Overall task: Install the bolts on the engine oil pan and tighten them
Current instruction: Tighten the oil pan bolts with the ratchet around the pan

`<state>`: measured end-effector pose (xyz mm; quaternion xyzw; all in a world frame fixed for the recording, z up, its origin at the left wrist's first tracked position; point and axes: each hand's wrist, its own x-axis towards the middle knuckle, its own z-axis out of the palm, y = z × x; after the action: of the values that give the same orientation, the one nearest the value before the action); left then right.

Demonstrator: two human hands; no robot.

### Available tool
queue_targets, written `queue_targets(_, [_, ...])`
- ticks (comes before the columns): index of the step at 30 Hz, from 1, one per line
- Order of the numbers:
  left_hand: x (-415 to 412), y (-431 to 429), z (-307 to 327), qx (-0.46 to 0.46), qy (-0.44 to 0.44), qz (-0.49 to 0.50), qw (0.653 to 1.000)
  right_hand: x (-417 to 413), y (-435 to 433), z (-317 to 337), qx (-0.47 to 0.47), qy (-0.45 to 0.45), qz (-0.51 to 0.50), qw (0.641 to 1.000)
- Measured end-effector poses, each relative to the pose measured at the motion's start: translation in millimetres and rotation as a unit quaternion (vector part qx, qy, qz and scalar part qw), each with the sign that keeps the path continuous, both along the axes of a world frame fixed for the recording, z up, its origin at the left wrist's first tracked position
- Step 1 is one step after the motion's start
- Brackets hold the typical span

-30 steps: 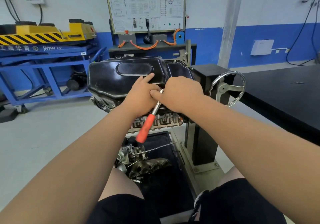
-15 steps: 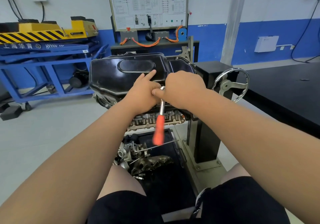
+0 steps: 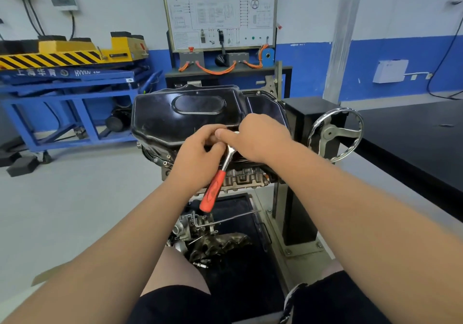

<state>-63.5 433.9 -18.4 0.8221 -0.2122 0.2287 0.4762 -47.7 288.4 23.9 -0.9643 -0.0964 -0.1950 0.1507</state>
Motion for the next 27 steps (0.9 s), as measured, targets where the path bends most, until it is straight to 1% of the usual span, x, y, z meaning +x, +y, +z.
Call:
queue_targets(2, [-9.0, -4.0, -1.9, -0.044, 0.115, -0.031, 0.992, 7.2, 4.4, -4.8, 0.042, -0.010, 0.004, 0.999])
queue_targets(3, [-11.0, -7.1, -2.3, -0.040, 0.156, -0.041, 0.986, 9.2, 7.0, -7.2, 0.070, -0.020, 0.012, 0.997])
queue_targets(4, [-10.9, -9.5, -2.4, -0.014, 0.161, -0.035, 0.986, 10.6, 8.0, -10.2, 0.111, -0.022, 0.027, 0.993])
queue_targets(6, [-9.3, -10.3, 2.1, 0.073, 0.106, 0.011, 0.992, 12.2, 3.2, -17.4, 0.239, 0.000, 0.081, 0.968])
queue_targets(7, [-8.5, -8.0, 5.3, 0.122, 0.076, 0.038, 0.989, 12.5, -1.1, -21.6, 0.282, 0.023, 0.108, 0.953])
queue_targets(8, [-6.3, -4.2, 7.7, 0.165, 0.052, 0.056, 0.983, 13.0, -5.4, -26.1, 0.288, 0.041, 0.130, 0.948])
queue_targets(9, [-4.0, 0.0, 11.0, 0.199, 0.041, 0.063, 0.977, 13.9, -10.0, -30.4, 0.246, 0.045, 0.150, 0.957])
queue_targets(10, [-1.1, 3.9, 14.3, 0.227, 0.034, 0.060, 0.972, 15.6, -14.1, -34.1, 0.154, 0.016, 0.162, 0.975])
queue_targets(11, [0.8, 7.1, 18.3, 0.250, 0.025, 0.055, 0.966, 18.8, -16.8, -36.3, 0.047, -0.045, 0.164, 0.984])
queue_targets(12, [2.7, 9.1, 21.7, 0.272, 0.008, 0.055, 0.961, 23.9, -18.7, -36.6, -0.042, -0.122, 0.157, 0.979])
queue_targets(13, [4.7, 10.7, 24.6, 0.294, -0.014, 0.061, 0.954, 29.1, -19.5, -33.5, -0.087, -0.182, 0.149, 0.968])
queue_targets(14, [6.9, 11.8, 27.2, 0.316, -0.042, 0.073, 0.945, 34.3, -19.9, -27.5, -0.101, -0.201, 0.143, 0.964])
queue_targets(15, [8.7, 12.3, 29.8, 0.340, -0.071, 0.087, 0.934, 40.3, -20.3, -20.1, -0.101, -0.190, 0.144, 0.966])
queue_targets(17, [11.4, 12.5, 32.5, 0.384, -0.117, 0.109, 0.909, 55.3, -14.9, -9.3, -0.139, -0.140, 0.165, 0.966])
queue_targets(19, [12.5, 13.7, 35.0, 0.397, -0.122, 0.121, 0.902, 64.5, -4.3, -9.2, -0.182, -0.121, 0.186, 0.958])
queue_targets(21, [11.7, 15.1, 34.9, 0.367, -0.108, 0.113, 0.917, 67.1, 0.2, -16.0, -0.178, -0.135, 0.185, 0.957])
queue_targets(24, [4.2, 3.4, 27.4, 0.269, -0.084, 0.096, 0.955, 66.7, -0.2, -29.5, -0.138, -0.173, 0.172, 0.960])
queue_targets(27, [-2.8, -17.2, 16.8, 0.212, -0.012, 0.124, 0.969, 66.0, 6.0, -38.2, -0.085, -0.175, 0.139, 0.971])
